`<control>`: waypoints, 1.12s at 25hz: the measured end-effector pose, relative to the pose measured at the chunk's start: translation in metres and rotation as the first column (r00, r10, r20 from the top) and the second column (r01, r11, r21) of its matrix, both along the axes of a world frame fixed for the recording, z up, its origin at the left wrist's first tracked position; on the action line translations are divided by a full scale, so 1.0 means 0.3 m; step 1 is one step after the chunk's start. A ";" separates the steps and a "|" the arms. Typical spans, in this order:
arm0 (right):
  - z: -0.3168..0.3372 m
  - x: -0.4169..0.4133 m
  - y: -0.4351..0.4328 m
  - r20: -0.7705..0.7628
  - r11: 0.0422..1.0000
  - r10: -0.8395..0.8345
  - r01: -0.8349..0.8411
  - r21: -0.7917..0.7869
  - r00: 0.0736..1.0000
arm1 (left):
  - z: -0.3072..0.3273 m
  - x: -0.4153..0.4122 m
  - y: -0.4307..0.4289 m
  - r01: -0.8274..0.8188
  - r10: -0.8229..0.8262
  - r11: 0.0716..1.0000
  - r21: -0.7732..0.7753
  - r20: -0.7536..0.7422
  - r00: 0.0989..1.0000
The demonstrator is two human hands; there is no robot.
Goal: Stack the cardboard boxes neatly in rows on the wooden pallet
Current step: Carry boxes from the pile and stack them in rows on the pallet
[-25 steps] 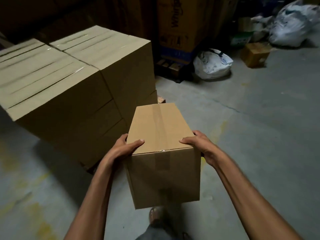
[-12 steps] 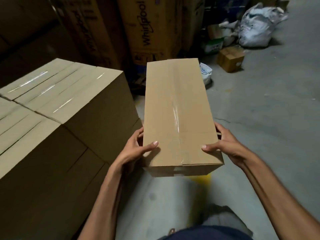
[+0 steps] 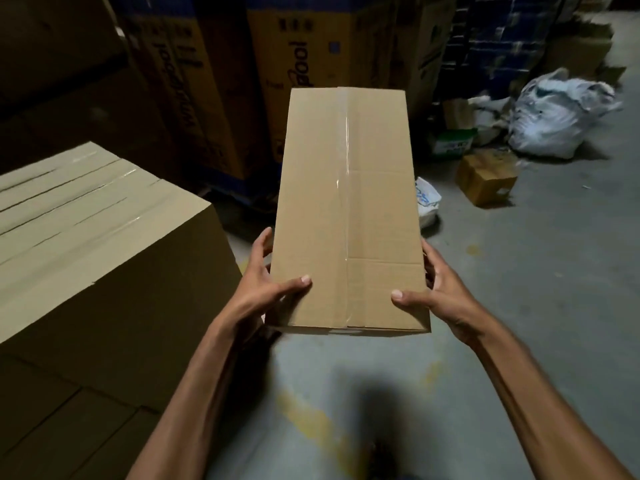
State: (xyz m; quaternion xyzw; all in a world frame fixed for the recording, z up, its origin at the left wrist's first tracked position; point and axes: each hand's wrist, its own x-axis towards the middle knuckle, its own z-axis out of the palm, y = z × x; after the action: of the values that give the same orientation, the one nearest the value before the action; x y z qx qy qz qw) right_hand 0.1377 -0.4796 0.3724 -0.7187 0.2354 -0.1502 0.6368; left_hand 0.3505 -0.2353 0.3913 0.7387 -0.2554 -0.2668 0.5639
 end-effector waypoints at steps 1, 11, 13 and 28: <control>0.031 0.051 -0.073 0.021 0.999 0.032 -0.031 -0.033 0.999 | 0.017 0.038 -0.068 -0.025 0.025 1.000 -0.007 0.022 0.999; 0.079 0.742 -0.623 0.015 0.959 0.284 -0.283 -0.031 0.959 | 0.041 0.459 -0.487 -0.328 0.329 0.943 -0.045 0.001 0.944; 0.064 0.911 -0.684 0.012 0.940 0.340 -0.340 -0.035 0.940 | 0.023 0.584 -0.532 -0.390 0.391 0.920 -0.042 0.018 0.920; 0.153 2.118 -1.032 0.047 0.718 0.696 -0.693 -0.061 0.717 | 0.056 1.352 -0.792 -0.747 0.749 0.663 -0.057 0.044 0.661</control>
State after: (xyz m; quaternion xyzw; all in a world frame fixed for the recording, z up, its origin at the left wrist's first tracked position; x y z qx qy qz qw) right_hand 0.7733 -0.7892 0.4181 -0.7615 -0.0755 0.0713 0.6398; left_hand 0.7562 -0.4728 0.4080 0.7768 0.0481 0.0161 0.6277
